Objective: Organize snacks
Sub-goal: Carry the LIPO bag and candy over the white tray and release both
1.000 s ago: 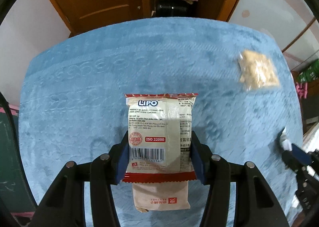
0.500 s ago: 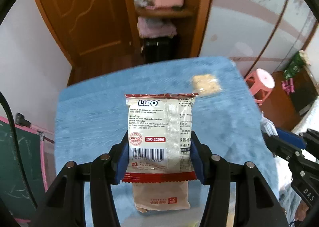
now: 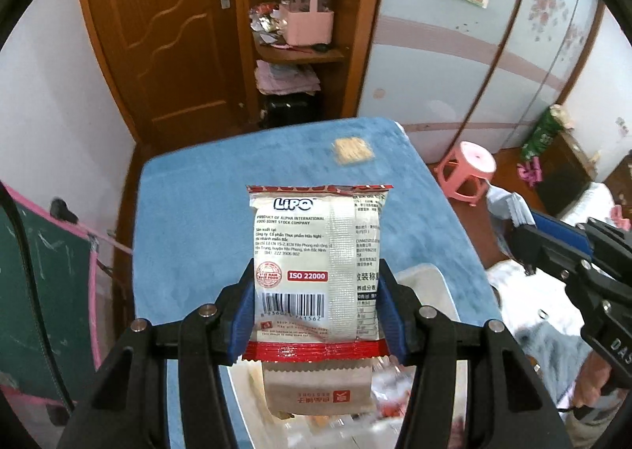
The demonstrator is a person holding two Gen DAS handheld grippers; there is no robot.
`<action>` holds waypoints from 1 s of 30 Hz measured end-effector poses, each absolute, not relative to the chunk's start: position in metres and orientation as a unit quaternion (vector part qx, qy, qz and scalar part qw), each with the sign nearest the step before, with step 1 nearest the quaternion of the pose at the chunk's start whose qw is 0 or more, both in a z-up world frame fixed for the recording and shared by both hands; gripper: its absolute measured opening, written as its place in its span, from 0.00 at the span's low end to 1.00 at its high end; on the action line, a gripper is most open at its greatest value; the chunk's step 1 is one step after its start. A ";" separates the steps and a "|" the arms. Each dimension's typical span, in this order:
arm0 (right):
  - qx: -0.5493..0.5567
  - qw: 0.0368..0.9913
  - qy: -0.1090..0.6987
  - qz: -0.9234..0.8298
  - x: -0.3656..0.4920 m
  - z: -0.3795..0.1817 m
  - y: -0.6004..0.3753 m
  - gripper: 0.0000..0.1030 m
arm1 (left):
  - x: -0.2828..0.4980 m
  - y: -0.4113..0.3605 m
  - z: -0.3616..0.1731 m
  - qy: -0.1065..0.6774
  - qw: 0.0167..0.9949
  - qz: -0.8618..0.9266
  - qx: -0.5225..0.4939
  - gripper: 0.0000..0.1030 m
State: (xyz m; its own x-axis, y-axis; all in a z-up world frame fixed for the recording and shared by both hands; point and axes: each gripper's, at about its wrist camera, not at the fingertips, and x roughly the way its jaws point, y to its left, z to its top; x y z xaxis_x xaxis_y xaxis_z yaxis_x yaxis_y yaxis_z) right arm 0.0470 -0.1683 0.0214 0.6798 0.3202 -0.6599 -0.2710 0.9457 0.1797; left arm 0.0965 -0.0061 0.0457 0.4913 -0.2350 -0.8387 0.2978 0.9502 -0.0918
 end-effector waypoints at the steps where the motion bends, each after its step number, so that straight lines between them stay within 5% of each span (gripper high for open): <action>1: 0.033 0.916 0.364 0.163 0.041 0.019 -0.167 0.18 | 0.088 -0.004 0.045 0.479 0.863 -0.159 0.029 0.52; 21: 0.080 0.901 0.405 0.133 -0.017 -0.069 -0.159 0.23 | 0.006 -0.006 -0.025 0.436 0.892 -0.112 0.044 0.54; 25: 0.085 0.893 0.424 0.123 -0.015 -0.082 -0.159 0.42 | 0.004 -0.009 -0.032 0.427 0.897 -0.104 0.056 0.88; 30: 0.077 0.894 0.426 0.116 -0.018 -0.087 -0.156 0.52 | 0.002 -0.010 -0.038 0.416 0.902 -0.087 0.078 0.92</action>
